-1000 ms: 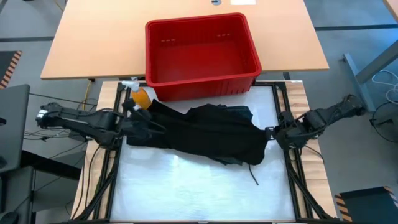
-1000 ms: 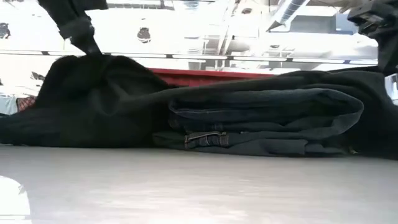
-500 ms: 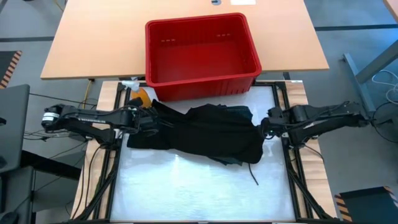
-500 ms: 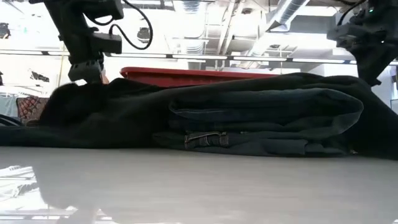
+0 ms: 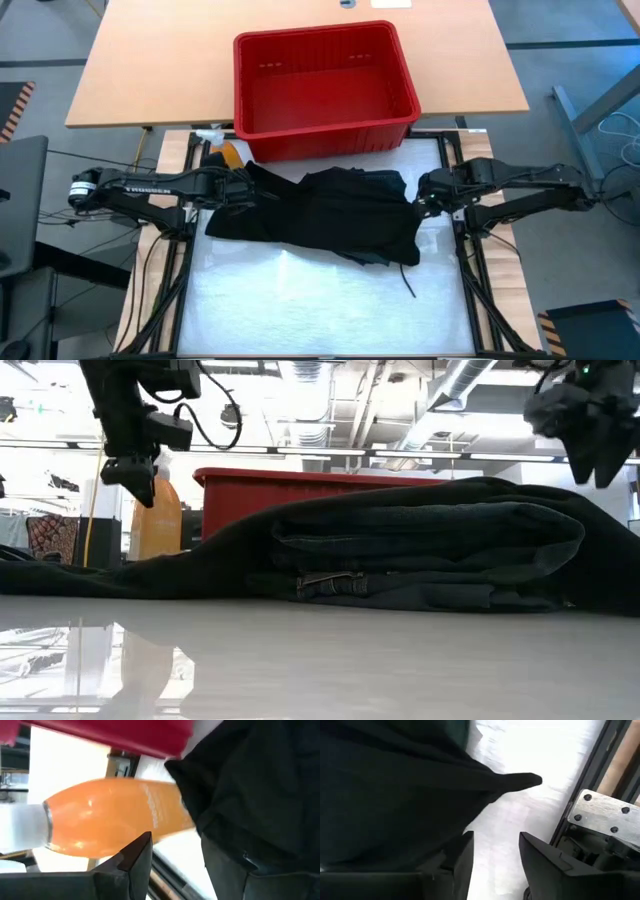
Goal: Fold Laundry from Bin
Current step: Fold the black shirt from the red laundry bin
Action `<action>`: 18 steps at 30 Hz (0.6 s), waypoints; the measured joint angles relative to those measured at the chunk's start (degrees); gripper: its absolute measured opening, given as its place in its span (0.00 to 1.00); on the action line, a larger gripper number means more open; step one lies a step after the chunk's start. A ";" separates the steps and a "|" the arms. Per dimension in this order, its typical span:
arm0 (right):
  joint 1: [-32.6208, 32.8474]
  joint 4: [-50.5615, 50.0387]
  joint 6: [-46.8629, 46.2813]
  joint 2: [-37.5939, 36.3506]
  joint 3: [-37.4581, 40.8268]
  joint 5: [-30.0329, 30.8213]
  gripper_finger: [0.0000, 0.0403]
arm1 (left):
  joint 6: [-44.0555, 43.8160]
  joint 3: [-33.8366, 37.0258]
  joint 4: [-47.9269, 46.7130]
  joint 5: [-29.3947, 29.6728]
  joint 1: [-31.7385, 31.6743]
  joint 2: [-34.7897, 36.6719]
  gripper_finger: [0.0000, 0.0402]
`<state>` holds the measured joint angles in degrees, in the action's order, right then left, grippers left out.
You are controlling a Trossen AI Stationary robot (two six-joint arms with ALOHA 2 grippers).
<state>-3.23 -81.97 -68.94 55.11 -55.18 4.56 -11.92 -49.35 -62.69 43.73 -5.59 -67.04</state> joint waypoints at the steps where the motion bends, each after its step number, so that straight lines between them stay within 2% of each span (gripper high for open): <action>1: 0.07 -0.33 -0.02 0.00 -0.98 0.00 0.46 | -0.04 -0.57 0.18 -1.03 0.34 0.45 0.41; 3: 0.90 0.18 -0.66 0.00 -3.10 0.00 0.48 | -0.80 -1.18 1.81 -5.88 1.47 1.67 0.41; 5: 3.09 2.78 -1.94 -0.04 -4.38 0.36 0.48 | -2.69 -0.90 4.73 -13.53 3.10 3.17 0.41; 7: 6.90 8.05 -3.54 -0.04 -4.48 1.83 0.48 | -3.79 0.51 8.13 -20.84 5.87 4.71 0.41; 9: 11.79 13.86 -5.56 0.55 -4.15 4.73 0.47 | -4.00 3.29 10.56 -25.54 9.48 6.06 0.41; 13: 21.30 21.13 -6.46 3.14 -2.79 10.49 0.46 | -4.38 10.10 11.39 -26.60 17.07 6.66 0.41; 18: 30.73 22.22 -2.97 8.40 -2.64 12.28 0.45 | -5.35 9.27 12.23 -24.44 20.83 3.53 0.41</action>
<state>27.49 -59.75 -71.91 63.52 -57.82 16.84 -17.27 -40.08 -50.47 19.29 15.24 -63.51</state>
